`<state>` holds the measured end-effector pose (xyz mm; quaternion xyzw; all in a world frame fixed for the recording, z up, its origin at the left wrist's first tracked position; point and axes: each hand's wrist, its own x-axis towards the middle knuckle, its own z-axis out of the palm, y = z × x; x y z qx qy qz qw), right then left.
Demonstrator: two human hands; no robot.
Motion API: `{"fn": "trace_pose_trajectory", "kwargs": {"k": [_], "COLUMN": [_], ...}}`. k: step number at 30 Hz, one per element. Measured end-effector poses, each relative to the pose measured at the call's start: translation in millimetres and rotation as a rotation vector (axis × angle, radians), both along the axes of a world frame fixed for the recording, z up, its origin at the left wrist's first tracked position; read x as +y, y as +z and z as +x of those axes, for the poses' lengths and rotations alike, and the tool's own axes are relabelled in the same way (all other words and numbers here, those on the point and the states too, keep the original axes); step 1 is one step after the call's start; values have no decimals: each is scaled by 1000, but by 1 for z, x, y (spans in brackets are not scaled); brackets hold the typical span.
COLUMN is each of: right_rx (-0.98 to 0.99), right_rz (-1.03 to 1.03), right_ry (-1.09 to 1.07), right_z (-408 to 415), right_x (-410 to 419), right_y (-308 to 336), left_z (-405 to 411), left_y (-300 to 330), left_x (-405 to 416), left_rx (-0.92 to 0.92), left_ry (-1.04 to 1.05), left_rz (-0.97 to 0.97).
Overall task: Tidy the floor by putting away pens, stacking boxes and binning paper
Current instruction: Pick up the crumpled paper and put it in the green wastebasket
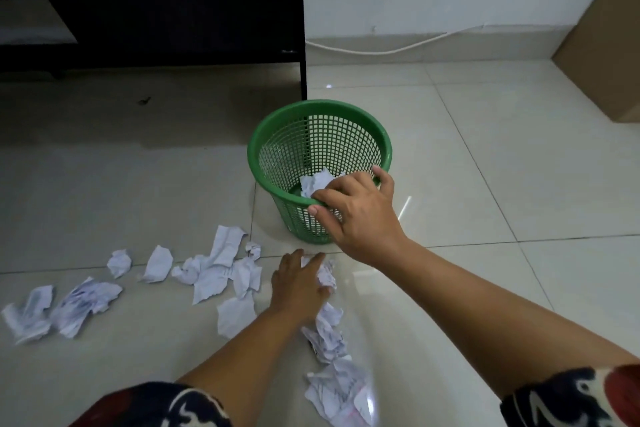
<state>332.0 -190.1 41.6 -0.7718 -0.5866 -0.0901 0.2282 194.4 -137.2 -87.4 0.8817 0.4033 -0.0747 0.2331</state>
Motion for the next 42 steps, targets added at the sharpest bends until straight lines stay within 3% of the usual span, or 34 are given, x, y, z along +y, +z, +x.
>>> {"fn": "trace_pose_trajectory", "kwargs": {"k": [4, 8, 12, 18, 21, 24, 27, 29, 31, 33, 36, 38, 40, 42], "right_rx": [22, 20, 22, 17, 10, -13, -27, -30, -37, -41, -27, -25, -22, -19], "right_rz": [-4, -4, -24, -62, -63, -80, -74, -69, -64, -79, -117, -129, -147, -159], "right_ry": [-15, -36, -39, -44, -48, -47, -51, -47, -40, -39, -38, -34, -29, -28], "right_z": [2, 3, 1, -2, -3, -3, -3, -1, 1, 0, -1, -2, -1, -2], "right_x": [-2, 0, 0, 0, 1, 1, 1, 1, 2, 2, 3, 2, 1, 1], "right_y": [-3, -5, -5, 0, 1, 2, 2, 2, 1, 4, 7, 8, 9, 10], "left_z": [1, -4, -13, -10, 8, 25, 34, 34, 31, 23, 6, -8, -24, -41], "left_y": [-13, -22, 0, 99, 152, 174, 168, 164, 166, 162, 139, 113, 83, 57], "left_x": [-3, 0, 8, 50, 69, 75, 84, 89, 89, 86, 68, 46, 21, -8], "left_rx": [131, -213, -501, -977, -1123, -1048, -766, -639, -691, -806, -976, -978, -843, -671], "left_ry": [-102, 5, 360, 687, 623, 376, 163, 127, 134, 176, 422, 588, 507, 200], "left_rz": [125, 109, 48, 443, 481, 380, 273, 161, 77, 130, 266, 277, 173, 93]}}
